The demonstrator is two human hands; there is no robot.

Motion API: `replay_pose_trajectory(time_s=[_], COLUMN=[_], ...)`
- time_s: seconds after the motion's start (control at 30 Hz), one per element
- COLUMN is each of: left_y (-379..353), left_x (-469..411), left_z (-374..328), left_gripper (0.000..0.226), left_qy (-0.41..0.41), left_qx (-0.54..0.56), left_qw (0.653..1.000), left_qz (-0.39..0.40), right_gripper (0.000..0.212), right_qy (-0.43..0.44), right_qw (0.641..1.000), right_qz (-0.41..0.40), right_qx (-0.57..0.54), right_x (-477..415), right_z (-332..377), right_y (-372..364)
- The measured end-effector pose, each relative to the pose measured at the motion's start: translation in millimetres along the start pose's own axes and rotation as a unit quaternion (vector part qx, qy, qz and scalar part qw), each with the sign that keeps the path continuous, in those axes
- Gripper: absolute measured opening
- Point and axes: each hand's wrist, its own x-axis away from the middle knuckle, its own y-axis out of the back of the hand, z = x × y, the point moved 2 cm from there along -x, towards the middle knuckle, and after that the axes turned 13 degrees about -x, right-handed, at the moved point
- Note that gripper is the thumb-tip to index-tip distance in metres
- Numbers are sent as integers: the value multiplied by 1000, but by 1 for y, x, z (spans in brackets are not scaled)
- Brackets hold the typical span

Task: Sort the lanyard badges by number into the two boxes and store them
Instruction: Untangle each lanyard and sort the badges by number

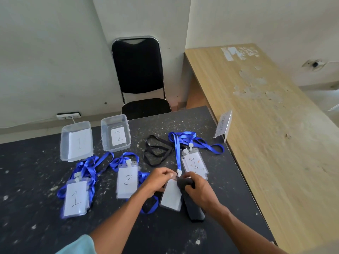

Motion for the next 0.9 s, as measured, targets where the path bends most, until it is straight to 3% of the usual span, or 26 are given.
replay_pose_trajectory(time_s=[0.13,0.3,0.4,0.57,0.67,0.8,0.9], left_y=[1,0,-2,-6,-6,-6,-6], left_x=[-5,-8,-8,-9,-11,-11,-11], left_z=[11,21,23,20,25,27,27], left_gripper=[18,18,18,18,16,14,15], left_qy=[32,45,49,44,40,38,33], left_qx=[24,20,27,26,12,18,30], left_qw=[999,997,995,994,993,993,994], left_qz=[-21,-65,-81,-96,-107,-106,-100], right_gripper=[25,37,35,42,45,40,31], right_qy=[12,148,177,173,213,259,230], right_qw=[997,971,947,966,945,884,912], right_qz=[-66,46,117,42,113,248,191], right_qx=[40,183,239,187,223,301,279], right_x=[-9,0,3,-16,-1,25,24], right_z=[-4,-2,-2,7,-5,-24,-18], right_y=[-11,-47,-35,-28,-43,-34,-10])
